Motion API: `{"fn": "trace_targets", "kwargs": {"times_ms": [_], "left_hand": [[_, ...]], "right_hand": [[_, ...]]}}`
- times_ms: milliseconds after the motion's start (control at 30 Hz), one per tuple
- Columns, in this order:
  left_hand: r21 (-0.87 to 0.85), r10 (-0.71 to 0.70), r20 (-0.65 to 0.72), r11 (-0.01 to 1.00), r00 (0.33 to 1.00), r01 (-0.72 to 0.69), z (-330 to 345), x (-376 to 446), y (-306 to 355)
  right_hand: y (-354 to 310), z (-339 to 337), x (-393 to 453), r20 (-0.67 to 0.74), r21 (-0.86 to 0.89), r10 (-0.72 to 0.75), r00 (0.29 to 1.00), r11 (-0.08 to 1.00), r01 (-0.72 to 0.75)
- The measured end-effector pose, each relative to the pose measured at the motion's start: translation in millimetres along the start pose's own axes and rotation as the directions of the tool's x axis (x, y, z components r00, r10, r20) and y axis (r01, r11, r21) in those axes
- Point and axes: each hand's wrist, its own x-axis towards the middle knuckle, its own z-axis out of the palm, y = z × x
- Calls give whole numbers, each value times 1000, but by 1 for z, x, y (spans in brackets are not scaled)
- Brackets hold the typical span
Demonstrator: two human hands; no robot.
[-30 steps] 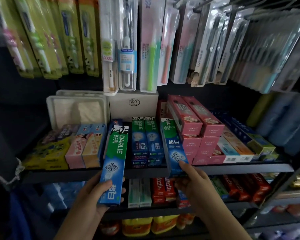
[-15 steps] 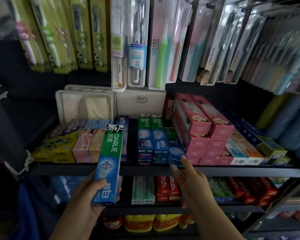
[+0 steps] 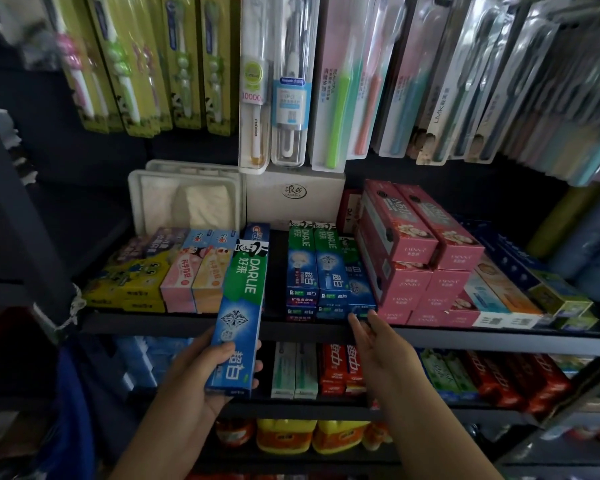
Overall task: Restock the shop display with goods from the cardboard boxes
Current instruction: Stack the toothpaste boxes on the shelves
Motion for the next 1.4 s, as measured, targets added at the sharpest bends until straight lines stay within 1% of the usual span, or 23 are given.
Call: {"fn": "trace_targets", "kwargs": {"times_ms": [33,67,100,133,167,200,233,300,367,400,500,533,600,700,800,867,933,1133,1233,1300,1400], "left_hand": [[14,3,5,1000,1000,-3,2,-1,0],[33,8,11,999,1000,-9,3,0,0],[54,10,21,998,1000,-11,6,0,0],[76,14,27,997,1000,-16,8,1,0],[104,14,27,994,1000,-17,12,2,0],[135,15,36,991,999,-20,17,2,0],[161,20,42,987,999,-26,24,2,0],[193,46,42,980,998,-53,40,2,-2],[231,73,48,970,996,-82,55,3,-6],[244,81,56,965,995,-92,62,4,-8],[265,79,104,959,991,-104,79,7,-11],[292,96,133,947,986,-132,83,8,-10],[382,177,190,893,966,-239,87,13,-6],[572,328,188,729,926,-375,84,27,0],[699,466,230,532,854,-479,72,42,2],[751,502,295,404,813,-522,66,50,2],[768,495,349,335,796,-545,65,55,3],[765,442,453,252,774,-592,70,67,5],[776,383,482,233,788,-587,74,72,3],[788,351,485,221,801,-575,77,76,2],[776,349,500,224,792,-589,80,84,0]], "right_hand": [[-1,1,-2,-18,84,27,999,996,-26],[0,1,-7,-35,85,29,999,996,-26],[2,-1,-14,-39,-47,11,999,999,-13],[4,-4,-25,-6,-236,-19,1000,972,17],[8,-5,-37,60,-399,-40,997,915,61],[11,-7,-50,143,-495,-20,990,864,89],[12,-6,-62,229,-543,23,973,833,108],[12,-1,-80,352,-572,99,931,810,130],[10,3,-88,407,-557,97,908,814,163],[8,4,-89,412,-533,74,908,828,174],[1,8,-88,374,-497,-36,927,836,233],[-2,9,-87,350,-480,-69,934,843,242],[-7,11,-82,297,-446,-115,948,861,244],[-17,15,-67,249,-483,-182,951,828,285],[-29,23,-46,218,-506,-230,949,805,311],[-35,29,-34,198,-509,-213,957,812,286],[-37,34,-24,188,-532,-205,960,800,275],[-35,34,-9,201,-640,-252,947,697,322],[-32,32,-9,219,-684,-268,938,644,344],[-30,33,-8,215,-679,-278,936,646,348],[-28,32,-5,196,-669,-267,944,667,328]]}}
